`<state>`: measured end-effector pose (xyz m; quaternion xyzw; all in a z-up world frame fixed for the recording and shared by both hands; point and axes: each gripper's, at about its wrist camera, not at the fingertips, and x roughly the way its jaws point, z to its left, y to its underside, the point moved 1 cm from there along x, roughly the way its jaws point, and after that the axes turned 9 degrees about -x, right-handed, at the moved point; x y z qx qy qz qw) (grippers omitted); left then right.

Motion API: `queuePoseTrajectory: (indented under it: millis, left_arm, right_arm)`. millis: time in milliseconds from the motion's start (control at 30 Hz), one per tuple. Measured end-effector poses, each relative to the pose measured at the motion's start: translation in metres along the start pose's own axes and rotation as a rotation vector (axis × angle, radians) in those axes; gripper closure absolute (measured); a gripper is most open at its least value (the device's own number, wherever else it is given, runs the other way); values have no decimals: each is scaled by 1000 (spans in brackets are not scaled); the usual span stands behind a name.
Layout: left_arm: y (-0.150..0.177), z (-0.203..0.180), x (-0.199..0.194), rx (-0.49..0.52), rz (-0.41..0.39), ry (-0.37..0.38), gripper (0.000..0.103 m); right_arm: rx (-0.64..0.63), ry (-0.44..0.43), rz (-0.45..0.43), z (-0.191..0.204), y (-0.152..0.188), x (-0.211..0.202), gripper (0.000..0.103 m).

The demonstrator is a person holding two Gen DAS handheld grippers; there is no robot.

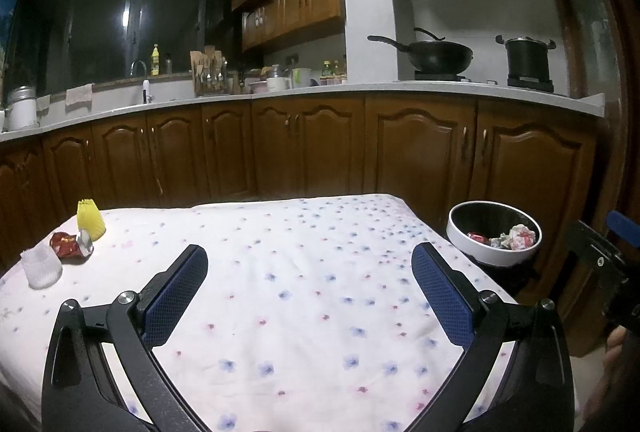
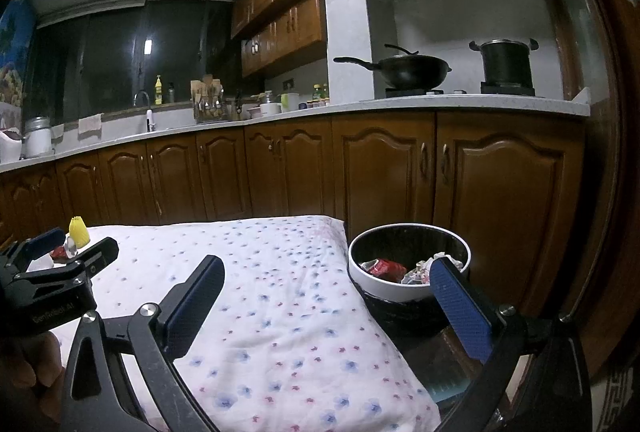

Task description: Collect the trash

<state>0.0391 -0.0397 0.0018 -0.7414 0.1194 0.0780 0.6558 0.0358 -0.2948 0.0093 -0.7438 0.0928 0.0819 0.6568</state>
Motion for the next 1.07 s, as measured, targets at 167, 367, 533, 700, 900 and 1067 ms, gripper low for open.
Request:
queuePoseTrajectory:
  millis: [167,367,533,700,900,1067]
  left_arm:
    - [1,-1,1,3,6,4,0]
    - [2,-2,2,5,8,6,0]
    - [2,-2,3,3,11,12,0]
    - [3,-2,4,5,18,17,0]
    - [5,0,9,4,35,24,0]
    - [9,3,15,-3,56,27,0]
  right_arm:
    - [-4,1,1,0,0,0,0]
    - [0,-1,-1,0,0,0,0]
    - [0,-1,-1,-1,0,0,0]
    - [1,-2,2,-1,0,0,0]
    - [5,-8,13,1,-1,3,0]
    - [17,-22,34,2,1,9,0]
